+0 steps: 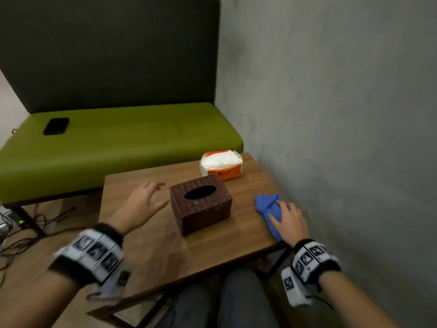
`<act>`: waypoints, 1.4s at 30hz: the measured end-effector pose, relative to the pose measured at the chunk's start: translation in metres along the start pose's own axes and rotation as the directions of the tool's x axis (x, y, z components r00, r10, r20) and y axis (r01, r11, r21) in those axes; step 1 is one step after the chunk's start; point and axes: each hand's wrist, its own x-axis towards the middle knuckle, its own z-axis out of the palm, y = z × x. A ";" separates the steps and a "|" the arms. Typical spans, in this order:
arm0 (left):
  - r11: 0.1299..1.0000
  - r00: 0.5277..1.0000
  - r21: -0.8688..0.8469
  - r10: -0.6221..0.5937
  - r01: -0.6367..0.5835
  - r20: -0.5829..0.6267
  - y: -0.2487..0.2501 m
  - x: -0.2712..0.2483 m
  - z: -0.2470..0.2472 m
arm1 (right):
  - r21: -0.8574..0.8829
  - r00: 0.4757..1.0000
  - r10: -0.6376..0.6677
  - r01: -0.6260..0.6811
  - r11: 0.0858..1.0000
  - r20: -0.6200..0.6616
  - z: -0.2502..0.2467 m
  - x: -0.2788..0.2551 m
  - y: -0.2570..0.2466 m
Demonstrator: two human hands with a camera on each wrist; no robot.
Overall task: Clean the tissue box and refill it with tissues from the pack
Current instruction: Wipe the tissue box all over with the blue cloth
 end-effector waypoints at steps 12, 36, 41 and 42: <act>0.987 0.962 0.158 -0.022 -0.022 0.272 0.028 0.081 0.091 | -0.246 0.997 0.036 -0.018 0.969 0.072 0.068 0.043 -0.019; 0.982 0.960 -0.187 0.048 0.005 0.275 0.050 0.083 0.087 | 0.087 0.743 -0.437 0.549 0.831 -0.507 0.032 0.010 -0.137; 0.999 0.943 0.030 0.027 -0.039 0.333 0.058 0.079 0.083 | 0.154 0.817 -0.325 0.441 0.884 -0.477 0.024 0.025 -0.120; 0.998 0.939 0.023 0.044 -0.055 0.341 0.058 0.080 0.083 | 0.140 0.812 -0.356 0.463 0.875 -0.462 0.030 0.017 -0.123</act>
